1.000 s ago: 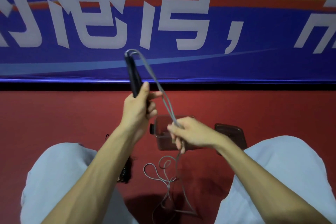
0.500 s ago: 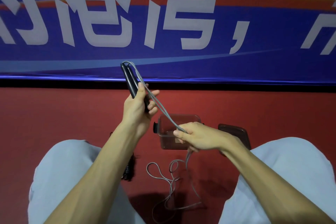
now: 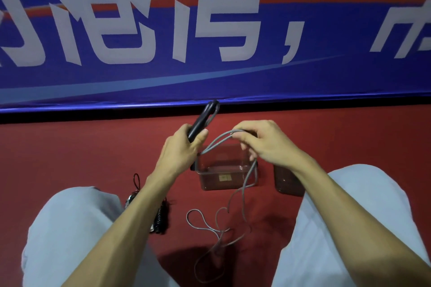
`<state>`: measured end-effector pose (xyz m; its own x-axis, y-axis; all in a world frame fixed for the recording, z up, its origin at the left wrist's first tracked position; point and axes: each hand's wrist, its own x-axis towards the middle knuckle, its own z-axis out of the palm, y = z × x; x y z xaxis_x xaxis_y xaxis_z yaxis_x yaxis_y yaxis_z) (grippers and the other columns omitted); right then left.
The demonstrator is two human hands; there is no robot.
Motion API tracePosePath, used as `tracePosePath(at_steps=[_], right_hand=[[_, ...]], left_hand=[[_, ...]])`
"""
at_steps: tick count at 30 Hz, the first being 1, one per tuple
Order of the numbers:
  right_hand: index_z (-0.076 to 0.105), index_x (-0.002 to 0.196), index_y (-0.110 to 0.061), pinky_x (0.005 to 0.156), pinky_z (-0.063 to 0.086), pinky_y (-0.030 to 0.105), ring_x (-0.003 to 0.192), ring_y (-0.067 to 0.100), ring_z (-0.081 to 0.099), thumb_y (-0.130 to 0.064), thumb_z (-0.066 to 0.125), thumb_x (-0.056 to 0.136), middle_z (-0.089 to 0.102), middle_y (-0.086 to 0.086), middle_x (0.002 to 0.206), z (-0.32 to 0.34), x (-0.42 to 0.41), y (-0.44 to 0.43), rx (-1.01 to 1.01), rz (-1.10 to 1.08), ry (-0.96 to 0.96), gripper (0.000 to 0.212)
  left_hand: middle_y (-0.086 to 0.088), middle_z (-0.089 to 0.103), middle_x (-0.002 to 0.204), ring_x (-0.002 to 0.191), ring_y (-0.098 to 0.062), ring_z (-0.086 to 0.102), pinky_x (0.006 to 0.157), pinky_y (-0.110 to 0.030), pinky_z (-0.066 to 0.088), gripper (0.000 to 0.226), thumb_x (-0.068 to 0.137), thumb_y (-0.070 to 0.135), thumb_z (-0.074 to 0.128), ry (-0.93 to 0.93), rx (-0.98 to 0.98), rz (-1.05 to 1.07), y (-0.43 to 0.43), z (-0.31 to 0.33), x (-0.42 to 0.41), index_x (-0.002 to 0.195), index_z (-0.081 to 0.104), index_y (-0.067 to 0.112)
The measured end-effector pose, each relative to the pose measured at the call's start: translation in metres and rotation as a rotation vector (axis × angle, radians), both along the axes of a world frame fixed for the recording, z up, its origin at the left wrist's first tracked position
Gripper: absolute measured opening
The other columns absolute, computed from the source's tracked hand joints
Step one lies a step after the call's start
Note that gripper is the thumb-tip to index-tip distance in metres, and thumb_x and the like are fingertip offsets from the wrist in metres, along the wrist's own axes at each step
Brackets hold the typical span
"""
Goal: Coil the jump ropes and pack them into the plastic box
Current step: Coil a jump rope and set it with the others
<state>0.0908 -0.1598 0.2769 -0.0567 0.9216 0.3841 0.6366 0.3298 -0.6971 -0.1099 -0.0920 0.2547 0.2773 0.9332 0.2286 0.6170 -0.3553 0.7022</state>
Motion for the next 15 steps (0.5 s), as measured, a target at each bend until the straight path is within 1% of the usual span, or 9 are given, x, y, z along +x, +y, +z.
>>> tracePosePath(at_steps=[2,4,5,7,9,10,12,14,15], right_hand=[[0.069,0.081,-0.025,0.059,0.048,0.021,0.054,0.003,0.058,-0.016,0.065,0.091,0.063,-0.008,0.06,0.0,0.002,0.002,0.095,-0.056,-0.038,0.014],[0.072,0.081,-0.022,0.068,0.047,0.02,0.065,0.002,0.061,-0.015,0.068,0.088,0.065,-0.014,0.066,-0.001,0.003,0.005,0.137,-0.104,-0.056,0.011],[0.073,0.082,-0.02,0.07,0.048,0.021,0.069,0.002,0.062,-0.014,0.068,0.088,0.066,-0.016,0.068,-0.002,0.003,0.006,0.14,-0.124,-0.057,0.01],[0.073,0.082,-0.019,0.071,0.05,0.022,0.069,0.001,0.064,-0.014,0.067,0.088,0.066,-0.017,0.069,-0.003,0.003,0.007,0.142,-0.162,-0.046,0.01],[0.073,0.078,-0.021,0.069,0.049,0.021,0.068,0.003,0.064,-0.016,0.071,0.085,0.067,-0.014,0.068,-0.001,0.002,0.008,0.16,-0.216,-0.005,0.008],[0.073,0.076,-0.021,0.067,0.046,0.017,0.067,0.003,0.063,-0.019,0.076,0.081,0.067,-0.013,0.067,0.0,0.002,0.008,0.167,-0.248,0.026,0.006],[0.072,0.071,-0.021,0.06,0.041,0.013,0.061,0.002,0.056,-0.026,0.086,0.068,0.065,-0.011,0.066,0.003,0.004,0.007,0.155,-0.336,0.074,0.015],[0.073,0.07,-0.021,0.054,0.038,0.014,0.055,0.003,0.048,-0.03,0.092,0.058,0.06,-0.007,0.063,0.003,0.006,0.008,0.091,-0.374,0.132,0.024],[0.073,0.07,-0.019,0.053,0.038,0.015,0.054,0.003,0.047,-0.03,0.092,0.056,0.059,-0.005,0.062,0.002,0.006,0.008,0.048,-0.359,0.173,0.027]], left_hand=[[-0.001,0.063,0.071,0.062,-0.023,0.057,0.055,-0.032,0.039,0.041,0.095,0.058,0.045,0.138,-0.014,-0.063,0.001,-0.004,0.003,0.09,0.057,0.019],[-0.002,0.054,0.062,0.056,-0.023,0.046,0.054,-0.033,0.035,0.065,0.088,0.07,0.032,0.211,-0.088,-0.169,-0.003,-0.006,0.008,0.074,0.054,0.012],[-0.002,0.048,0.059,0.052,-0.02,0.04,0.052,-0.032,0.032,0.071,0.083,0.075,0.025,0.202,-0.14,-0.224,-0.006,-0.007,0.01,0.069,0.051,0.011],[-0.001,0.039,0.053,0.044,-0.015,0.031,0.049,-0.029,0.027,0.073,0.077,0.076,0.018,0.11,-0.215,-0.3,-0.013,-0.004,0.014,0.067,0.049,0.01],[-0.002,0.04,0.051,0.043,-0.015,0.033,0.05,-0.029,0.029,0.08,0.078,0.079,0.012,0.076,-0.202,-0.327,-0.017,0.001,0.014,0.065,0.049,0.009],[-0.002,0.043,0.052,0.046,-0.017,0.036,0.052,-0.03,0.031,0.083,0.079,0.082,0.009,0.106,-0.163,-0.339,-0.018,0.001,0.012,0.064,0.049,0.011],[-0.001,0.048,0.056,0.052,-0.02,0.042,0.055,-0.033,0.034,0.082,0.079,0.084,0.009,0.228,-0.058,-0.366,-0.022,0.001,0.009,0.062,0.049,0.014],[0.001,0.051,0.06,0.058,-0.02,0.047,0.059,-0.034,0.037,0.08,0.084,0.083,0.014,0.334,0.015,-0.408,-0.027,-0.001,0.008,0.069,0.056,0.015],[0.002,0.05,0.061,0.06,-0.019,0.046,0.059,-0.034,0.037,0.076,0.086,0.08,0.019,0.344,0.033,-0.439,-0.029,-0.002,0.008,0.074,0.059,0.017]])
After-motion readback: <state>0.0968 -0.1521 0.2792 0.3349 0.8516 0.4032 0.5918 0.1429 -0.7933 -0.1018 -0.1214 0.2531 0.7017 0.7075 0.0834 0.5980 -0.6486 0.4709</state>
